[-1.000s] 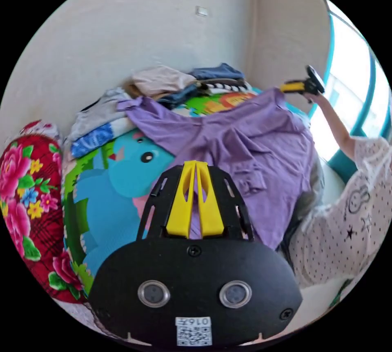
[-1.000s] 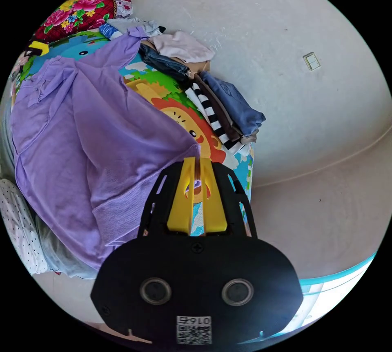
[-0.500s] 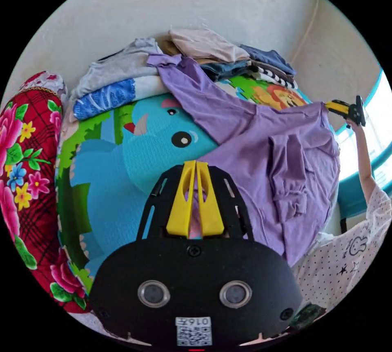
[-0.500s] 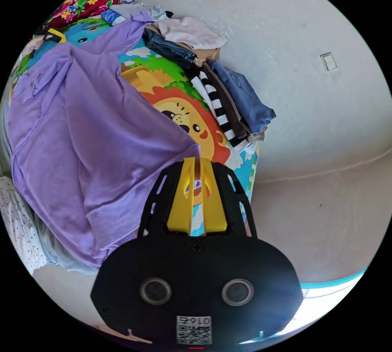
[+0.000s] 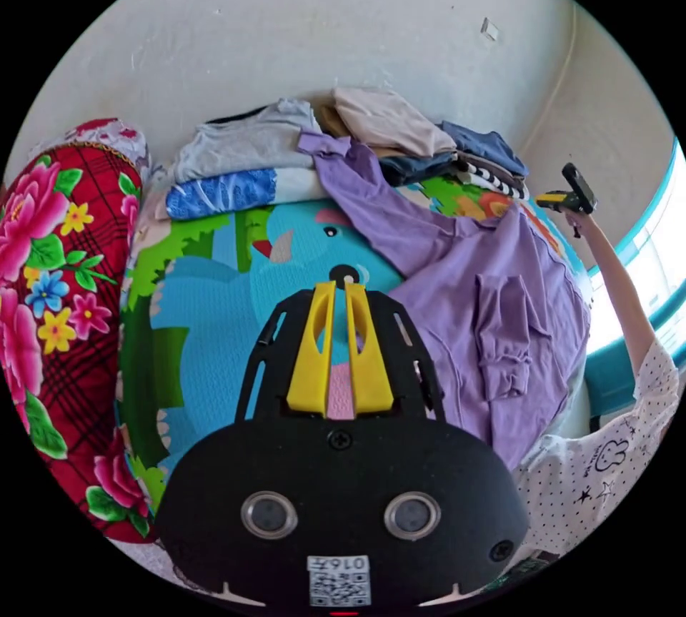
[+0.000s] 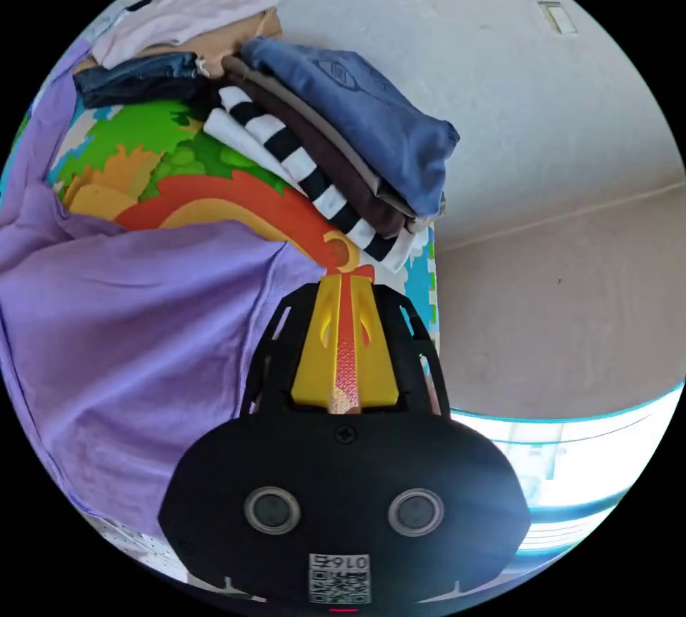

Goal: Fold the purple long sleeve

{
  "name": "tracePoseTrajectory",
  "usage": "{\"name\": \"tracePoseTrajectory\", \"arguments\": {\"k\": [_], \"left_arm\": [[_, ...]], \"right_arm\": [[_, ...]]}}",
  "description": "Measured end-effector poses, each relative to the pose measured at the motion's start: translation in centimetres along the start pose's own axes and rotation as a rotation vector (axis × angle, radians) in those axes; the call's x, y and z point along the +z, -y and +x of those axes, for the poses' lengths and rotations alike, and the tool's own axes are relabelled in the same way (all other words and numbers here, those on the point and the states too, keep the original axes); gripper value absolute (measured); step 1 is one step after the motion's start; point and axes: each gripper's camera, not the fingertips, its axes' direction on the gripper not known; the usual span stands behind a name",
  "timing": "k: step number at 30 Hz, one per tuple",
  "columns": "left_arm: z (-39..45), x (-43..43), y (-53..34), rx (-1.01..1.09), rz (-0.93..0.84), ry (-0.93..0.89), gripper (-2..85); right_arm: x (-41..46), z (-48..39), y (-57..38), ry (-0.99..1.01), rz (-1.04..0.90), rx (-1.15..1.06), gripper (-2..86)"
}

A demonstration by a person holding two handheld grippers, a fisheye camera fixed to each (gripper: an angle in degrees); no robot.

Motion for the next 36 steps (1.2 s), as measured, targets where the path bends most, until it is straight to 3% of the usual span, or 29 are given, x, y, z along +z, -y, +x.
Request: {"name": "tracePoseTrajectory", "arguments": {"k": [3, 5, 8, 11, 14, 17, 25, 30, 36], "left_arm": [[-0.6, 1.4, -1.7, -0.033, -0.052, -0.120, 6.6], [-1.3, 2.9, -2.4, -0.084, -0.098, -0.267, 8.5], [-0.6, 4.5, -3.3, -0.080, -0.125, -0.410, 3.0], [4.7, 0.6, -5.1, 0.102, 0.043, -0.281, -0.3], [12.1, -4.8, -8.6, 0.306, 0.223, -0.243, -0.8], [19.9, -7.3, -12.6, 0.483, 0.271, -0.155, -0.9], [27.5, -8.0, -16.5, 0.555, 0.265, 0.028, -0.9], [27.9, -9.5, -17.4, 0.545, 0.276, 0.089, -0.9], [19.5, -12.5, -13.0, 0.292, 0.221, 0.312, -0.9]], "right_arm": [[-3.2, -0.6, -1.1, 0.149, 0.188, 0.032, 6.1], [-6.5, -2.4, -1.6, 0.403, 0.337, -0.055, 8.0], [-9.0, -6.7, -0.4, 0.721, 0.381, -0.206, 11.5], [-10.5, -13.1, 1.2, 0.833, 0.372, -0.349, 12.6], [-12.1, -19.8, 2.5, 0.858, 0.362, -0.475, 12.7], [-13.2, -26.3, 3.6, 0.846, 0.295, -0.569, 12.6], [-12.5, -38.6, 4.9, 0.691, 0.069, -0.649, 10.6], [-13.4, -38.4, 4.1, 0.630, 0.154, -0.657, 2.0], [-17.3, -30.6, 6.4, 0.574, 0.485, -0.262, 1.3]]}}
